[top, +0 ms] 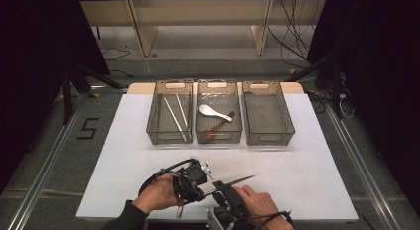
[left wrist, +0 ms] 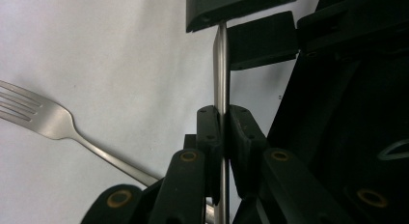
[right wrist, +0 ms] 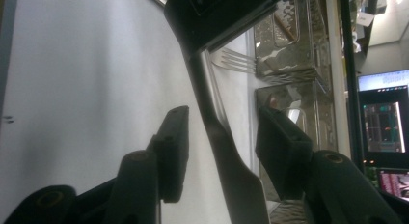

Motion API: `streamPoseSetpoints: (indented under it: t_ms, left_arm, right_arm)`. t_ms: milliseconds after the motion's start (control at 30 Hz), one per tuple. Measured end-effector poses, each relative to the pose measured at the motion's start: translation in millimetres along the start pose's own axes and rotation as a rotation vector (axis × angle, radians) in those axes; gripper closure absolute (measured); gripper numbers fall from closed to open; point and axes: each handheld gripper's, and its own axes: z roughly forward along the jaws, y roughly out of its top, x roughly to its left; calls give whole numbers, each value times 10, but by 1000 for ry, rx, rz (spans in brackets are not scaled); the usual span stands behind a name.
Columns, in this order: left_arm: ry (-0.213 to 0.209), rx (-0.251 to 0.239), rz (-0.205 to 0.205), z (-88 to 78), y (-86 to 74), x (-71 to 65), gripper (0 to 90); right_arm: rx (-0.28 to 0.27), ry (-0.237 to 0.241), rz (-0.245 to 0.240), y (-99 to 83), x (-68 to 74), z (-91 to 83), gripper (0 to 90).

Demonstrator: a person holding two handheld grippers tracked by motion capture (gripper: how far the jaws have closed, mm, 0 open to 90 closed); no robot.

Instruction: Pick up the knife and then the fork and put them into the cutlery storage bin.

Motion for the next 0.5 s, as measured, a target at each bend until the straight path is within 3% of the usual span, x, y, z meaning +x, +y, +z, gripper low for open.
streamPoseSetpoints:
  t_ms: [167,433,500]
  left_arm:
    - [-11,-4,4,-5,6,-12,831]
    - [-19,-5,6,-20,13,-10,830]
    - [-21,-7,5,-19,13,-10,830]
  right_arm:
    - [-6,-6,-55,3,4,10,655]
    - [-3,-6,-73,16,44,6,745]
    - [-3,-11,-97,22,38,5,754]
